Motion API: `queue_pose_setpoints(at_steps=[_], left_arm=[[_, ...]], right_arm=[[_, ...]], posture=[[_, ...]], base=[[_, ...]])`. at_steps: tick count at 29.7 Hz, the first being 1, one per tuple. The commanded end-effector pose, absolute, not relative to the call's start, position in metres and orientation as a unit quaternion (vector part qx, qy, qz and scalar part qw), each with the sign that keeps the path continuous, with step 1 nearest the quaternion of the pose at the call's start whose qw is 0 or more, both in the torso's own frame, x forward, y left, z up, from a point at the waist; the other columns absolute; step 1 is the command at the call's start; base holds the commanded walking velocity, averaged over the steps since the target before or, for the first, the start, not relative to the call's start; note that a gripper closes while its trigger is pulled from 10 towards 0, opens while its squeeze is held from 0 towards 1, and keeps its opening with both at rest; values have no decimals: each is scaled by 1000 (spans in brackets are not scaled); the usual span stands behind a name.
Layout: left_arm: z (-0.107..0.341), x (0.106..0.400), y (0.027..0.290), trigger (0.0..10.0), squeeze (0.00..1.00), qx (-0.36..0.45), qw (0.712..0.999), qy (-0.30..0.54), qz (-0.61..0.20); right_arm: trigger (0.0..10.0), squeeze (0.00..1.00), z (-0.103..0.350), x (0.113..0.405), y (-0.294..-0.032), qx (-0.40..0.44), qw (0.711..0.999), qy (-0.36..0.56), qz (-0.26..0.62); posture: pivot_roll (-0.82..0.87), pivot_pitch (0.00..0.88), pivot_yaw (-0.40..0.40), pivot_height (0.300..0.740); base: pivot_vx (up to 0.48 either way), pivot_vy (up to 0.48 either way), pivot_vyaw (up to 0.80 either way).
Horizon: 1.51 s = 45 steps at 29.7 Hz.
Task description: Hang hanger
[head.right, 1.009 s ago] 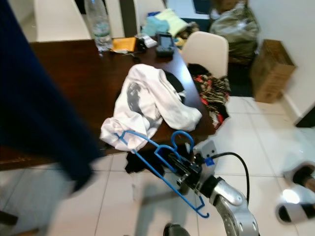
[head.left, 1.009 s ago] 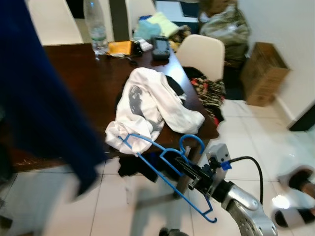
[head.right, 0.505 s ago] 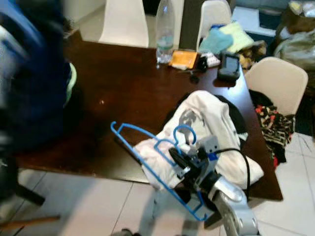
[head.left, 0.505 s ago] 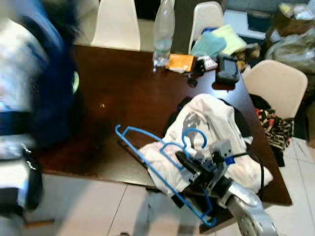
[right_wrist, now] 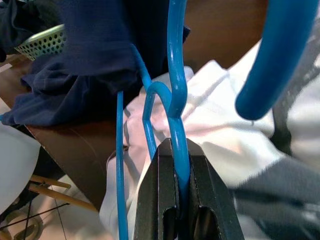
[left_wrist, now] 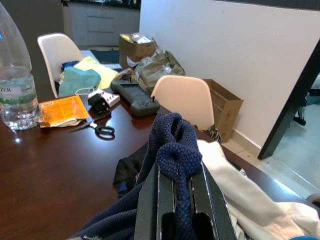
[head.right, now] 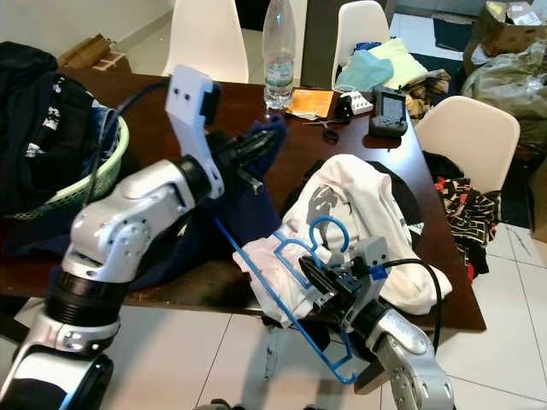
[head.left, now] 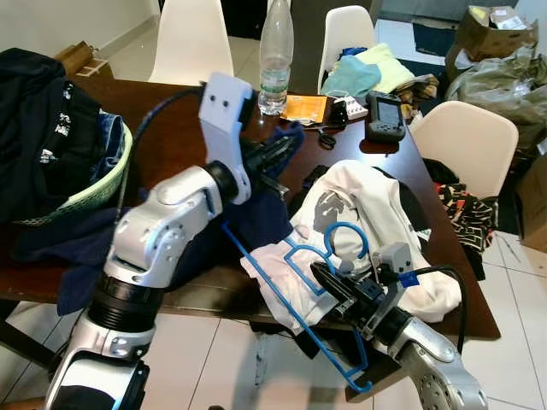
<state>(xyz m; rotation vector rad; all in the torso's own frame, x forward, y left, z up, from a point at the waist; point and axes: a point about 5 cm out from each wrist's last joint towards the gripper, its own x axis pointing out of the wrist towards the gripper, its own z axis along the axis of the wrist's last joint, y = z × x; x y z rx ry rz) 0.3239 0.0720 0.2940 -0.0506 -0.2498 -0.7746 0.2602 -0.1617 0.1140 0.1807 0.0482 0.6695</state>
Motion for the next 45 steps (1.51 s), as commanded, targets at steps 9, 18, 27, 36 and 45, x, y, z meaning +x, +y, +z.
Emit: queue_pose_setpoints(at_steps=[9, 18, 27, 36, 45], left_arm=[[234, 309, 35, 10000, 0, 40, 927, -28, -372], [195, 273, 33, 10000, 1000, 65, 851, 93, -512], [309, 302, 170, 10000, 1000, -2, 890, -72, -451], [305, 336, 240, 10000, 1000, 48, 961, -51, -268], [267, 387, 244, 10000, 0, 53, 985, -23, -160]], right_arm=[[10000, 0, 104, 256, -166, 92, 946, 54, 306], [10000, 0, 104, 255, -167, 93, 946, 57, 304], [10000, 0, 104, 256, -169, 95, 945, 65, 306], [10000, 0, 104, 256, -171, 90, 944, 70, 308], [10000, 0, 105, 254, -177, 80, 943, 80, 314]], posture=[[83, 222, 5, 740], [77, 230, 5, 740], [82, 234, -9, 740], [69, 233, -25, 740], [32, 241, -60, 740]], base=[[0, 0, 0], [0, 0, 0], [0, 0, 0], [0, 0, 0], [0, 0, 0]])
